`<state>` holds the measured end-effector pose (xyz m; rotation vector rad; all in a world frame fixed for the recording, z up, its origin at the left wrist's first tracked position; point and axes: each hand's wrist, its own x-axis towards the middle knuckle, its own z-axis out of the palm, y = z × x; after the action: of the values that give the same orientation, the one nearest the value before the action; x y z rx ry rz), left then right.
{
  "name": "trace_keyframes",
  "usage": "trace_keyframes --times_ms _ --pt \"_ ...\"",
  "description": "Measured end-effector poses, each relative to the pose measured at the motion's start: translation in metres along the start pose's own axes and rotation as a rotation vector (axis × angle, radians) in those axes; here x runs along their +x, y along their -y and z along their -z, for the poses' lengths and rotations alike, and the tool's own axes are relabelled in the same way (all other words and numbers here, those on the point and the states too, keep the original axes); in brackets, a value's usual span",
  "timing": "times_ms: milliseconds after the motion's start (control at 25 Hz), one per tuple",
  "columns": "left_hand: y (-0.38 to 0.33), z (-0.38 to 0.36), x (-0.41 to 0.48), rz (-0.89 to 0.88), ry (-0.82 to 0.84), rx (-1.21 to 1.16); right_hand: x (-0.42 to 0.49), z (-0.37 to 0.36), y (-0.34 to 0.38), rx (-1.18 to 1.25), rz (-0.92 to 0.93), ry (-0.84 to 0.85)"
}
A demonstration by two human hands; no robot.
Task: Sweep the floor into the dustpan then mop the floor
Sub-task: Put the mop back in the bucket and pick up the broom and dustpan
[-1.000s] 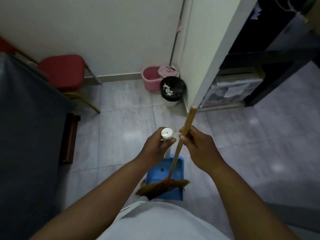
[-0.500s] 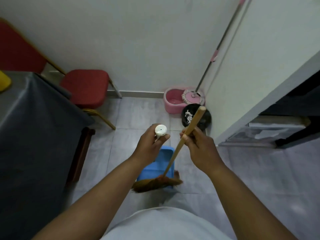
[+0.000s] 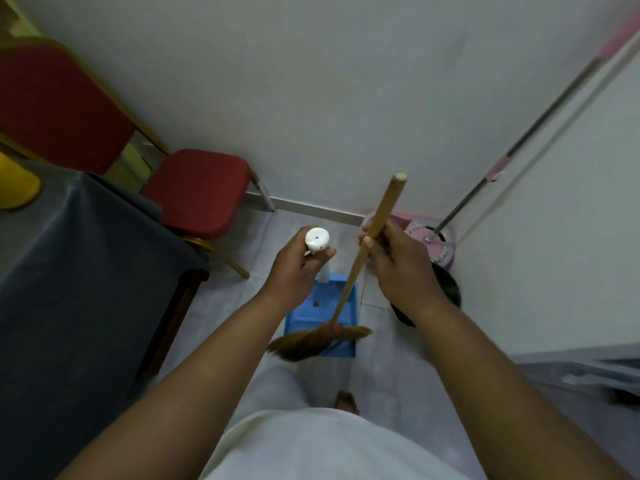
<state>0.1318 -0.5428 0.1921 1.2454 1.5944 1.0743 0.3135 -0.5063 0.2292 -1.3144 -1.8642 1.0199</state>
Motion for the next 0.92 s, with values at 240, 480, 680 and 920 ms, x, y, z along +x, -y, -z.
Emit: trace_keyframes --times_ms 240,480,680,920 --pt "0.01 -0.003 0.12 0.046 0.067 -0.044 0.107 -0.002 -0.025 -0.096 -0.04 -0.036" --pt "0.006 0.011 0.241 0.042 0.164 -0.034 0.21 -0.002 -0.03 -0.126 -0.091 -0.067" --pt "0.018 0.004 0.318 0.086 0.182 0.05 0.281 -0.005 -0.067 -0.107 -0.188 -0.06" --pt "0.052 -0.012 0.385 0.256 0.159 0.079 0.353 -0.014 -0.13 -0.031 -0.247 0.069"
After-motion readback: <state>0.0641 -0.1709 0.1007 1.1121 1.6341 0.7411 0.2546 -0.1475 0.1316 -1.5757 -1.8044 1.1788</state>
